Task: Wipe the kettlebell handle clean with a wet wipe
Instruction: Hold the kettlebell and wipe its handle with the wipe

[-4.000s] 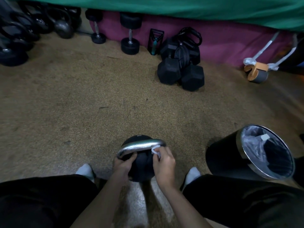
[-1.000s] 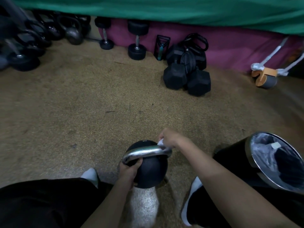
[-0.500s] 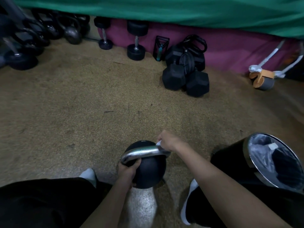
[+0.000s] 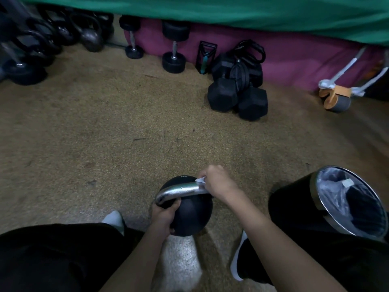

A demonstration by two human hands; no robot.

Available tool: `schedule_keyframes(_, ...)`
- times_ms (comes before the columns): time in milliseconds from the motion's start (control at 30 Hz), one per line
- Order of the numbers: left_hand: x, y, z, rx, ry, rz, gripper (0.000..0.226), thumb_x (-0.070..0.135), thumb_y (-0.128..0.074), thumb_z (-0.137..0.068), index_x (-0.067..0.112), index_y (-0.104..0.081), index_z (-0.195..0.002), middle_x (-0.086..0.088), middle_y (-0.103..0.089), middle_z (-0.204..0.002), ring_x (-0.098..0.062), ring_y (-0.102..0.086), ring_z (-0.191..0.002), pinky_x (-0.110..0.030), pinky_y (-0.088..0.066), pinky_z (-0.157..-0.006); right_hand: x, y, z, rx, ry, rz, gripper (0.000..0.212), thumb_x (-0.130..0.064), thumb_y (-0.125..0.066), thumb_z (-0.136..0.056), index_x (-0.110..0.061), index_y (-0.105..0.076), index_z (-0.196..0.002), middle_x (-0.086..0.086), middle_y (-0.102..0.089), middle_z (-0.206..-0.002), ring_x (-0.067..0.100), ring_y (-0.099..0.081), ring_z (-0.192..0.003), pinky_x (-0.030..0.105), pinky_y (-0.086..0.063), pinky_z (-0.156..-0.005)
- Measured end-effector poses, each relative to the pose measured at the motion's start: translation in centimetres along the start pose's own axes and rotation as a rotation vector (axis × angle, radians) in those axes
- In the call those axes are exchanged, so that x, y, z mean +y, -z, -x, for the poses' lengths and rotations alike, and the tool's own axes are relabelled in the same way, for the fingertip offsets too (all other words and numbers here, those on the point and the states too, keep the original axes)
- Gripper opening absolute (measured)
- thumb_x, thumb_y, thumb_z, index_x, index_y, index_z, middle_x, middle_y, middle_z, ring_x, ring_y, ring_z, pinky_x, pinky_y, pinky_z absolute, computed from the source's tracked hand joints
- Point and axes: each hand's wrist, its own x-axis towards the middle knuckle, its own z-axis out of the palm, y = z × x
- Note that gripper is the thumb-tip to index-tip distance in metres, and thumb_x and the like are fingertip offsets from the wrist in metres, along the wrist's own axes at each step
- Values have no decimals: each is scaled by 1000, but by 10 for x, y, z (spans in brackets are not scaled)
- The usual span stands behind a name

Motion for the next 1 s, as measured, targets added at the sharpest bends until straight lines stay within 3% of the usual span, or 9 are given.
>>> schedule_keyframes(133,-4,0,-4,3,-10,5,81,47,-90,-67,28,-49,-135,-9,-62,-132,-40,-59,-115,-39,-53,-52,4,-1,-1,37,-44,-18,24,-5,-58,-82,-16,-74,-97,10,-66,-103,27,-61,-95,32,-52,-83)
schedule_keyframes(400,-1,-2,1,6,-14,3,77,39,-86,-75,26,-45,-139,-10,-60,-136,-41,-58,-117,-37,-49,-55,5,-13,6,92,4,-29,30,-4,-55,-83,-19,-73,-101,10,-68,-99,27,-62,-94,26,-47,-78)
schedule_keyframes(500,1,-2,3,8,-1,7,75,35,-85,-78,27,-43,-140,-11,-57,-139,-42,-54,-122,-40,-48,-55,11,-12,12,132,-3,-57,34,-1,-53,-85,-20,-72,-105,10,-69,-103,27,-62,-96,31,-51,-84)
schedule_keyframes(633,-1,-2,0,15,-8,-3,74,37,-85,-78,26,-45,-139,-10,-58,-138,-42,-55,-121,-42,-50,-56,9,-12,12,148,-17,-61,34,0,-53,-83,-20,-73,-102,11,-69,-97,28,-64,-92,32,-52,-81)
schedule_keyframes(767,-1,-2,0,10,-6,-7,76,40,-86,-75,27,-46,-138,-11,-61,-135,-42,-58,-117,-38,-49,-54,5,-21,16,190,23,-56,34,0,-52,-86,-18,-70,-110,8,-62,-110,27,-59,-102,29,-45,-87)
schedule_keyframes(1000,1,-2,3,-10,10,-4,74,36,-82,-81,26,-41,-142,-11,-57,-138,-41,-54,-122,-39,-48,-59,13,-26,19,266,-3,-43,38,6,-49,-84,-17,-71,-105,9,-59,-111,26,-57,-102,25,-44,-84)
